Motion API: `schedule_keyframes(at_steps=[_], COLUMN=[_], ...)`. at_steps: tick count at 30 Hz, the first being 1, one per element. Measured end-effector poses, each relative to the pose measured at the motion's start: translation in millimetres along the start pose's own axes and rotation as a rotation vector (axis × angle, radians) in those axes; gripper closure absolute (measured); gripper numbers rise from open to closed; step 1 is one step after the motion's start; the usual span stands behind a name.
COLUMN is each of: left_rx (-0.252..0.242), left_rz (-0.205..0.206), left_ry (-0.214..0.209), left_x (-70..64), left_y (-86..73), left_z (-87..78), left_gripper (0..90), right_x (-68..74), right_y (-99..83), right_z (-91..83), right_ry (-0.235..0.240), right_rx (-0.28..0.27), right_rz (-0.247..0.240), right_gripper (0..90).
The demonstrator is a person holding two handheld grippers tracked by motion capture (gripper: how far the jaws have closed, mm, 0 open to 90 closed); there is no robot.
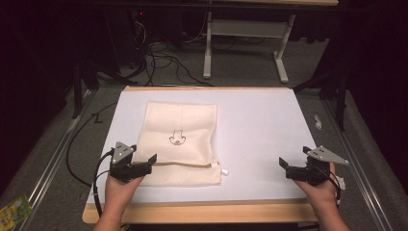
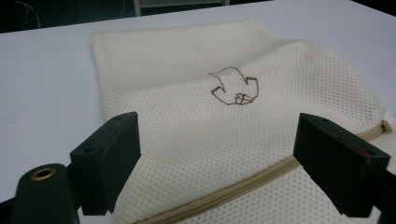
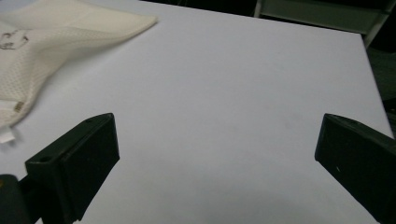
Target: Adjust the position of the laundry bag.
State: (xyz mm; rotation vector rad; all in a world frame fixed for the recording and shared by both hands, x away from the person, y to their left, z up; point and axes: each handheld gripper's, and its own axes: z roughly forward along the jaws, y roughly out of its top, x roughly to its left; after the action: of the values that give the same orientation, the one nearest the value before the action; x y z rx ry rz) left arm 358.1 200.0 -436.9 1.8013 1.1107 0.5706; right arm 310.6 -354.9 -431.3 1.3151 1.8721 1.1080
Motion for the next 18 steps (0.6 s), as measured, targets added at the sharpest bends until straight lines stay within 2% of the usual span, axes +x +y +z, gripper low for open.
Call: schedule_keyframes(at_steps=[3,5,9,13,15,18], left_rx=[-0.006,-0.005,-0.007,-0.016,-0.013,0.012], left_rz=[-0.007,0.003,0.017,0.002,0.002,0.049], left_ry=[0.0,0.0,0.001,-0.012,-0.034,-0.07], left_x=[2.0,1.0,-0.5,-1.2,-5.3,-21.5], left_y=[1.7,2.9,5.4,6.4,7.2,7.7], left_z=[3.7,5.6,6.4,6.5,7.3,12.4], left_gripper=[14.4,14.0,13.3,13.2,13.3,14.2], right_x=[5.8,8.0,9.1,8.4,7.5,6.3], right_y=[-0.6,-1.9,-3.9,-4.2,-4.6,-5.3], right_z=[3.7,5.2,3.3,0.1,-0.2,0.2], right_ry=[0.0,-0.006,-0.014,-0.028,-0.032,-0.035], right_rx=[0.013,0.025,0.017,-0.004,-0.002,0.004], right_rz=[-0.024,-0.031,-0.033,-0.031,-0.03,-0.025], right_gripper=[0.1,0.0,0.1,0.1,0.0,0.1])
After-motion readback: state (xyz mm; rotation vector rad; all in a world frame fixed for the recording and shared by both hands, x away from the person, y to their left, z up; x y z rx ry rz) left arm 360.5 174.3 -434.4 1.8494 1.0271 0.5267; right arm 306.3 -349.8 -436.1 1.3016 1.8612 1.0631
